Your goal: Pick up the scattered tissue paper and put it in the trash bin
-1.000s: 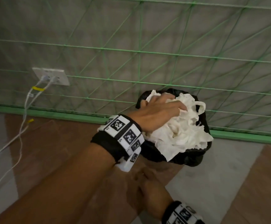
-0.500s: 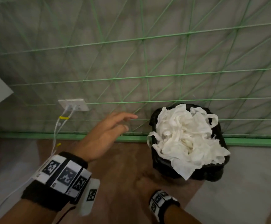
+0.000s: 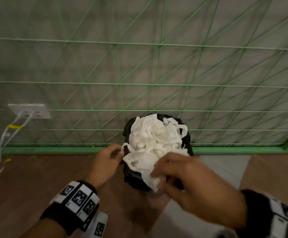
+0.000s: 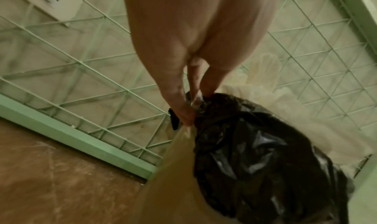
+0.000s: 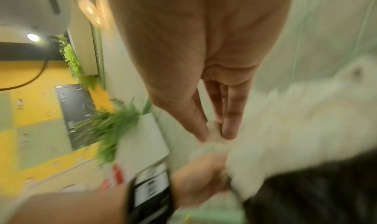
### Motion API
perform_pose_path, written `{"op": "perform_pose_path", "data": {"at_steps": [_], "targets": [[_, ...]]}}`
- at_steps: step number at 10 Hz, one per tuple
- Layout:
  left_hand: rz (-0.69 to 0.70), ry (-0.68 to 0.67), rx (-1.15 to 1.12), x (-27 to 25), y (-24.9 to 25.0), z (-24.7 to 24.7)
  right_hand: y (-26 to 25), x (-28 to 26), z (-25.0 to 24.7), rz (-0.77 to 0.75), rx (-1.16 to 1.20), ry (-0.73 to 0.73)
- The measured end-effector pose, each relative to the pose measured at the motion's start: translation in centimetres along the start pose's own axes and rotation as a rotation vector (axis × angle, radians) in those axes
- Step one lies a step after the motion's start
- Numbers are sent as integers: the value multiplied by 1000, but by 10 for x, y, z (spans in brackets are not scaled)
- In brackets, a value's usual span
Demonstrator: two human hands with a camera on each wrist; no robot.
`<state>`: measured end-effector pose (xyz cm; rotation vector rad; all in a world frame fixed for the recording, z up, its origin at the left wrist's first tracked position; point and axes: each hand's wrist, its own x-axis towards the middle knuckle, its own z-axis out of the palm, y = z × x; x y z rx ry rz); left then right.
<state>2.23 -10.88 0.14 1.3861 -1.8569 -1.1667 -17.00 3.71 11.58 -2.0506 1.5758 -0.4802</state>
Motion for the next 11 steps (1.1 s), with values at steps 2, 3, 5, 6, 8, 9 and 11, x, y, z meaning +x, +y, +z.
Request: {"op": "perform_pose_path", "data": {"at_steps": [2,3,5,6,8,9,11], "targets": [[225,114,125,-16,46,-9,78,38,5,137,-415,-91],[267,-286,427,-27,68,-3,79,48,19,58,-415,-321],[248,-469,658,1,74,27,71,51,-31,160,-212,-136],[171,-442,678,18,70,32,91,56,-52,253,-167,123],[264,-320,982,17,61,50,113,63,-9,212,-490,-341],[251,-310,784,13,70,41,107,58,-9,130,-446,-297],[348,-260,653,-13,98,-32,107,13,-91,67,-226,115]]}}
